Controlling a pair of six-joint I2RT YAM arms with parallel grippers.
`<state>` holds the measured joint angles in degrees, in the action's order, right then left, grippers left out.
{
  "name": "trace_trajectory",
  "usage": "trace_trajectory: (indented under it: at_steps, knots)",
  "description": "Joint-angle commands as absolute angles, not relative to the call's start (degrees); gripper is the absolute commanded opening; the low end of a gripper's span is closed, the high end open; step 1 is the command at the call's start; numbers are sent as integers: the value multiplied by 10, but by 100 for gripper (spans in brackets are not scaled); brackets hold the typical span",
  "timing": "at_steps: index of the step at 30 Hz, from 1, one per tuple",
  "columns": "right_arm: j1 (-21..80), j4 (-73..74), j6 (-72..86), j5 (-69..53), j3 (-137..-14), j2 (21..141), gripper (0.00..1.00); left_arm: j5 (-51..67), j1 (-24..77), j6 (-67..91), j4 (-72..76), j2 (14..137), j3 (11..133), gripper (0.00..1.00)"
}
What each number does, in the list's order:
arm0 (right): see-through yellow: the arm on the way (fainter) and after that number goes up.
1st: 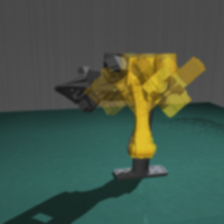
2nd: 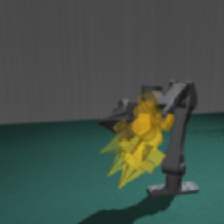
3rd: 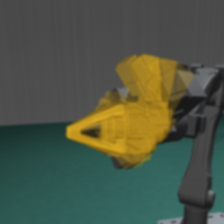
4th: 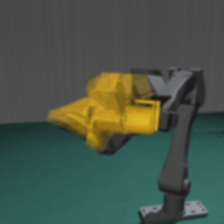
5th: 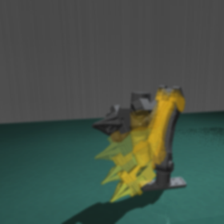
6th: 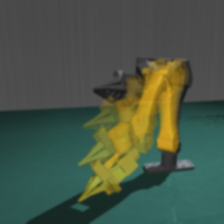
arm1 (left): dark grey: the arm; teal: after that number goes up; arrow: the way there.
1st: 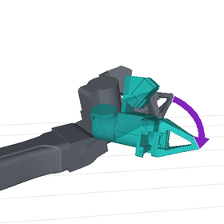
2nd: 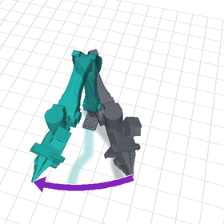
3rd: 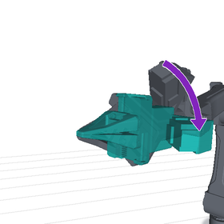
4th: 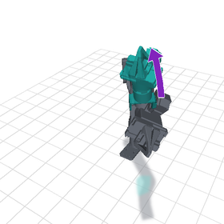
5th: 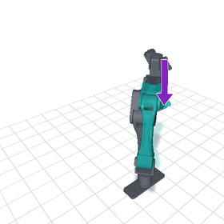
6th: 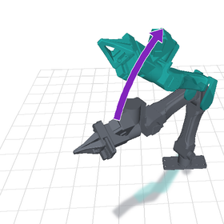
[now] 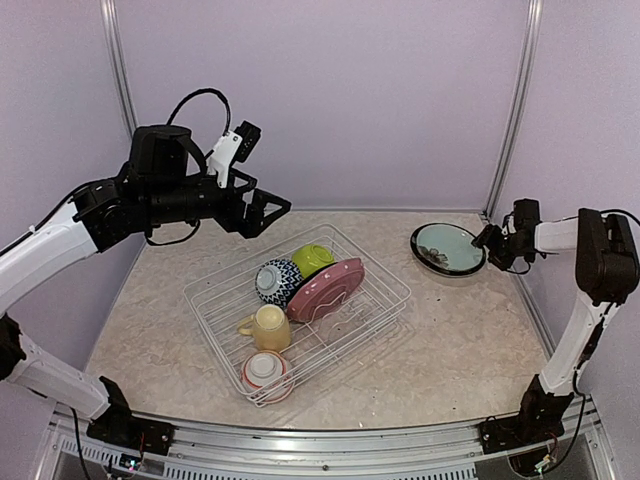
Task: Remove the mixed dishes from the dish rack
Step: Place the plate with another plate, then grab the plate from the dish rack.
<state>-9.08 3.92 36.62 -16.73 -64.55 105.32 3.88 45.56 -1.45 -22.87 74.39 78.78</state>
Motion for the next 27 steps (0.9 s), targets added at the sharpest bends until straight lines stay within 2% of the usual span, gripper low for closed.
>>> trace_trajectory:
  at_steps: [1,4,12,18,27]
  knots:
    - [-94,59,354,-163,-636,1022,71,51,460,-4,-244,750,800,99]
    - [-86,68,330,-165,-618,984,75,70,459,19,-241,759,800,99]
    - [-13,118,262,-149,-532,851,93,195,458,83,-269,839,836,99]
    - [43,143,268,-150,-508,779,95,266,460,110,-292,904,864,99]
    - [83,150,292,-161,-516,711,97,240,469,118,-335,995,900,97]
